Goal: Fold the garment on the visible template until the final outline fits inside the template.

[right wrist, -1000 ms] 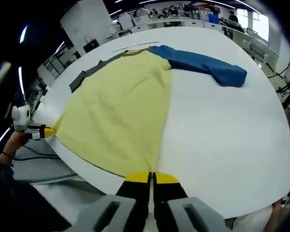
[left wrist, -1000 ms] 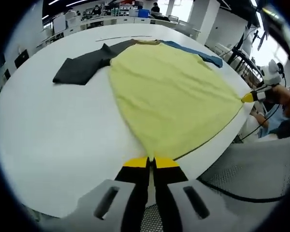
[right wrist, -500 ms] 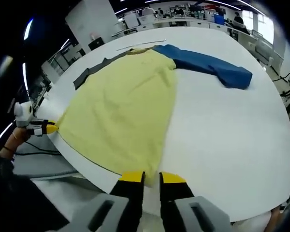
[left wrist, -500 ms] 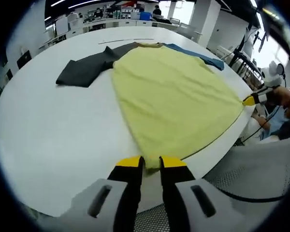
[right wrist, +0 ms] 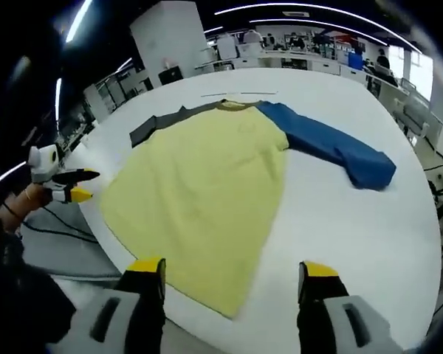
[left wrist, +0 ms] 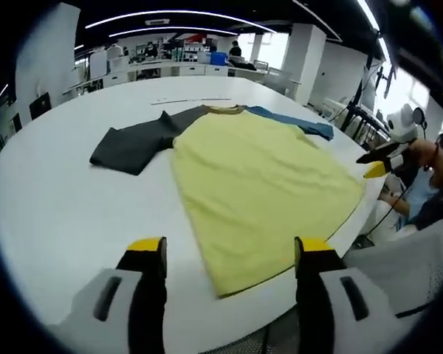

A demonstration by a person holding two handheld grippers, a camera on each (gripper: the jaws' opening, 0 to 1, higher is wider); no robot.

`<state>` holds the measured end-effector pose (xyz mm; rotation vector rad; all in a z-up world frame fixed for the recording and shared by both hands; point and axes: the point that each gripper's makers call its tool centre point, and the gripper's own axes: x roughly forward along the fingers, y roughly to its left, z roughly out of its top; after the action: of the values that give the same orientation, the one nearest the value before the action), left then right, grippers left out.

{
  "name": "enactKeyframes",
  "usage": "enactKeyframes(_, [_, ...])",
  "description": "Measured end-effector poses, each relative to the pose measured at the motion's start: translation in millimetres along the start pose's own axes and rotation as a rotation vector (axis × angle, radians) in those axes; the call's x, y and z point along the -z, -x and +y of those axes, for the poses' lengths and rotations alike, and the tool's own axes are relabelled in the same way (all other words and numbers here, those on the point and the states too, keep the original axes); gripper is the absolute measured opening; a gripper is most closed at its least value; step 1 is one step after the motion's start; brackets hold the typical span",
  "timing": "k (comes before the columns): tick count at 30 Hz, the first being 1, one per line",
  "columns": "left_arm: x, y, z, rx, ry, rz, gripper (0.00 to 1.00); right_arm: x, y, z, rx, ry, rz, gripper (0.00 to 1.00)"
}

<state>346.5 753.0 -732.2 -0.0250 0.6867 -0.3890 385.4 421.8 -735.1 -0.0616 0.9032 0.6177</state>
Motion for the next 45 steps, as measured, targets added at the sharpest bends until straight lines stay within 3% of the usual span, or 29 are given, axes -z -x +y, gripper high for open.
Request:
enactKeyframes(5, [-11.3, 1, -1.3, 0.014, -0.006, -0.033, 0.82, -25.9, 0, -17, 0.005, -0.003, -0.09, 0.82])
enactKeyframes(9, [-15.9, 2, -0.7, 0.018, 0.002, -0.045, 0.87, -51.7, 2, -38, 0.031, 0.047, -0.17, 0.78])
enactKeyframes(15, [-23.8, 3, 0.8, 0.019, 0.005, -0.069, 0.92, -77.6, 2, -64, 0.046, 0.06, -0.223, 0.74])
enactKeyframes(24, [-38.4, 4, -1.1, 0.017, -0.025, -0.103, 0.98, -89.1, -17, -108, 0.103, 0.1, -0.195, 0.67])
enactKeyframes(33, [-47.0, 2, -2.5, 0.02, -0.045, -0.111, 0.99, -102.0, -35, -125, 0.102, 0.049, -0.198, 0.51])
enactKeyframes(36, [-48.0, 1, -3.6, 0.019, -0.047, -0.106, 0.99, -96.3, -45, -135, 0.121, 0.057, -0.145, 0.49])
enactKeyframes(41, [-52.1, 3, -1.7, 0.0, -0.056, -0.116, 0.94, -82.9, -54, -146, 0.154, 0.02, -0.079, 0.31])
enactKeyframes(45, [-53.7, 4, -0.2, -0.01, -0.068, -0.119, 0.91, -80.4, -61, -149, 0.171, 0.019, -0.067, 0.26])
